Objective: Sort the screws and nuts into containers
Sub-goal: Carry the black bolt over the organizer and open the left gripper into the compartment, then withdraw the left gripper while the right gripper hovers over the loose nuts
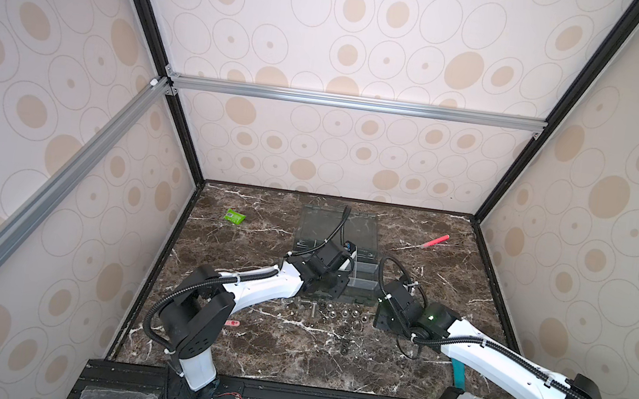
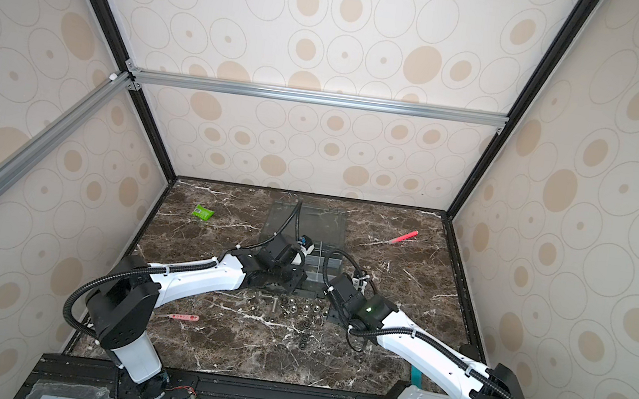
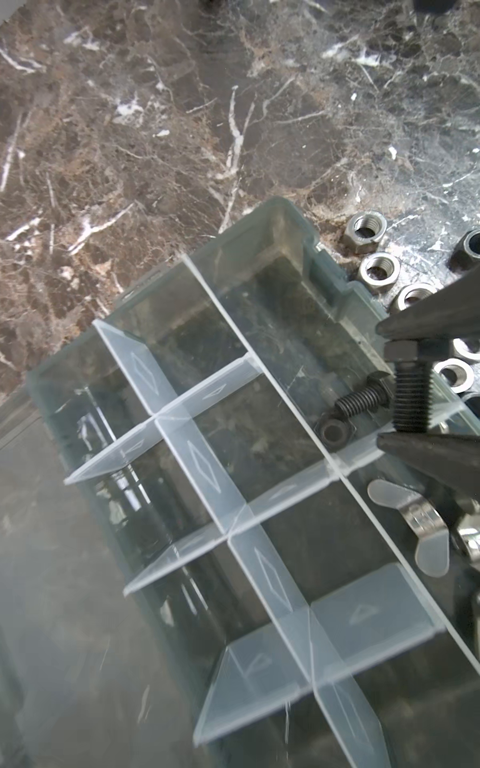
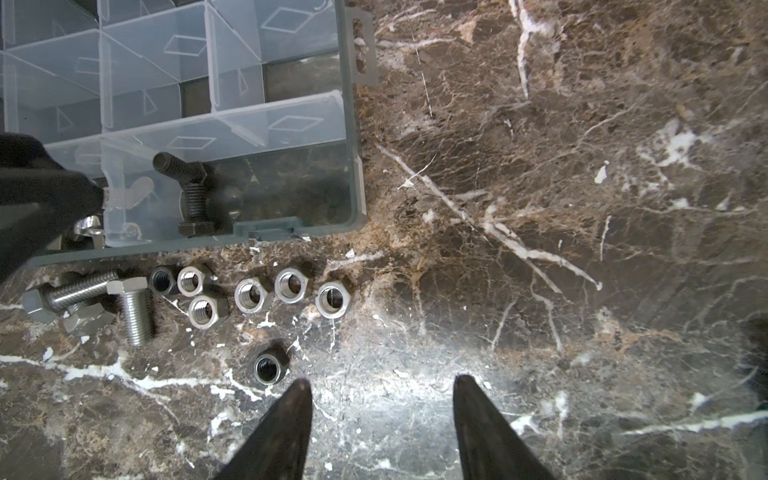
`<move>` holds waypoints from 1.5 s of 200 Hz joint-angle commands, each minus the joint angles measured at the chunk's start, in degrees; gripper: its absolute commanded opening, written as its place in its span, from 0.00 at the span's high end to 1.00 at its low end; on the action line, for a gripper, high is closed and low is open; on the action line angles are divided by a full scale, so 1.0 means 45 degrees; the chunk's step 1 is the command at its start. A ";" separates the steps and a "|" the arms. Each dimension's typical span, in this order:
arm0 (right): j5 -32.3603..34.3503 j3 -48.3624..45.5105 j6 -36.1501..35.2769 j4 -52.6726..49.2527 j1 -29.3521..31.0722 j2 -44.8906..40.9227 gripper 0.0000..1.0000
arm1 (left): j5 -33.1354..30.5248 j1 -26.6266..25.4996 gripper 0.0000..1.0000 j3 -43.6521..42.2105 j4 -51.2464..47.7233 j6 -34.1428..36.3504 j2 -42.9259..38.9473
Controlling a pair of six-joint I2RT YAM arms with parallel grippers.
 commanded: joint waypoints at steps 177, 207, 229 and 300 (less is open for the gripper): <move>0.0414 -0.0841 0.0700 -0.0389 0.0096 -0.0763 0.42 | 0.0211 0.0314 0.52 -0.1602 0.1677 -0.1589 -0.2450; 0.0148 -0.0317 0.0299 -0.0274 0.0103 -0.0063 0.42 | -0.0013 0.0366 0.52 -0.2198 0.2101 -0.1907 -0.3009; -0.0208 -0.0453 -0.0044 0.0390 0.0114 0.0154 0.42 | 0.0095 0.0371 0.52 -0.2302 0.1995 -0.2271 -0.3271; -0.0453 0.0606 -0.1952 0.1353 0.0142 0.1137 0.43 | -0.0449 0.0373 0.50 -0.4377 0.3208 -0.3598 -0.5256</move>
